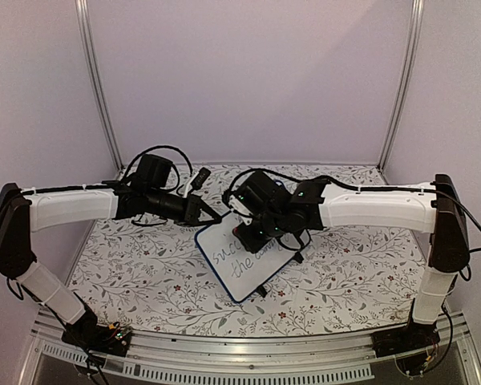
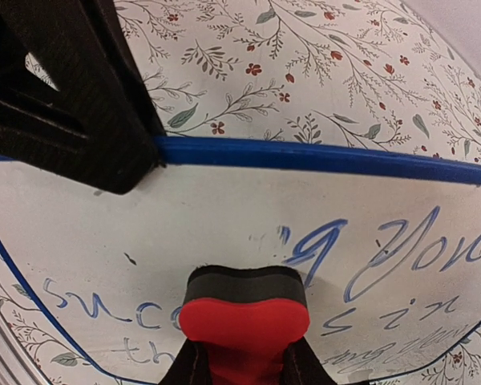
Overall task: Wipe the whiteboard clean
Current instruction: Erase the whiteboard at the center of the board.
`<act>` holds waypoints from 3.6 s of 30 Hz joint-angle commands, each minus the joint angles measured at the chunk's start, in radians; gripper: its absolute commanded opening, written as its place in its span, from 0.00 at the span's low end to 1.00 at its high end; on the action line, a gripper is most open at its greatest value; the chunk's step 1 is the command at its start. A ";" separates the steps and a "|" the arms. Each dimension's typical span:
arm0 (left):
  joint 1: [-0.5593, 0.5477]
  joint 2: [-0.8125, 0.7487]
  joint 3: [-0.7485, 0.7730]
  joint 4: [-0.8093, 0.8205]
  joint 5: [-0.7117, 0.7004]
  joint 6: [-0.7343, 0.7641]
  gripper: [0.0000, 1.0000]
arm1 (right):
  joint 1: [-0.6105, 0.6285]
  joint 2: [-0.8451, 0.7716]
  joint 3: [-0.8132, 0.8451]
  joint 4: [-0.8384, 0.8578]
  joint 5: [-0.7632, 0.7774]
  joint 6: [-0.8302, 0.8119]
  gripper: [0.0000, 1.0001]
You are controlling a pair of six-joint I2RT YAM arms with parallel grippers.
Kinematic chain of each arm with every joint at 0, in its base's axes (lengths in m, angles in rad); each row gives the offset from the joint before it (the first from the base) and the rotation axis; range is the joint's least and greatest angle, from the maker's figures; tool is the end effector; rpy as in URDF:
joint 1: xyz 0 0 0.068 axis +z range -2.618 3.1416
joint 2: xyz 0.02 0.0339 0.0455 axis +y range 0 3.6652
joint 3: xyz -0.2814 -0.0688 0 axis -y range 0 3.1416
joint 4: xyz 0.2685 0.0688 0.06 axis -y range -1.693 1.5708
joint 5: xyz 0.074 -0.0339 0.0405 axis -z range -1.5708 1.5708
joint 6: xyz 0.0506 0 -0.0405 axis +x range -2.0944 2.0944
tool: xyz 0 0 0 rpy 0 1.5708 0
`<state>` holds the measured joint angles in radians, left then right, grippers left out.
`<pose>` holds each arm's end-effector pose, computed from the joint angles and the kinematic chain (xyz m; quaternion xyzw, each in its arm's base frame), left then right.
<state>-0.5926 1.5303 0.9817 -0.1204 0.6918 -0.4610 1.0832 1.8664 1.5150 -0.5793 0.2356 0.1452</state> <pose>0.2786 -0.2265 0.2358 0.2031 0.8352 -0.4699 0.2010 0.2205 0.3905 0.2478 -0.3931 0.8576 0.0889 0.3196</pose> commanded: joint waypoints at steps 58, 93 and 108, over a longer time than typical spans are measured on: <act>-0.015 -0.009 -0.006 0.025 0.025 0.022 0.00 | -0.055 -0.040 -0.109 0.008 -0.061 0.014 0.19; -0.014 -0.002 -0.006 0.029 0.029 0.021 0.00 | -0.055 -0.055 -0.115 -0.006 -0.059 0.015 0.19; -0.014 -0.002 -0.008 0.031 0.029 0.020 0.00 | -0.057 0.010 0.047 -0.033 -0.029 -0.021 0.19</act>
<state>-0.5953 1.5303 0.9817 -0.1154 0.6918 -0.4606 1.0317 1.8412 1.4918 -0.6052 0.1905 0.1417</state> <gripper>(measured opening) 0.031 0.238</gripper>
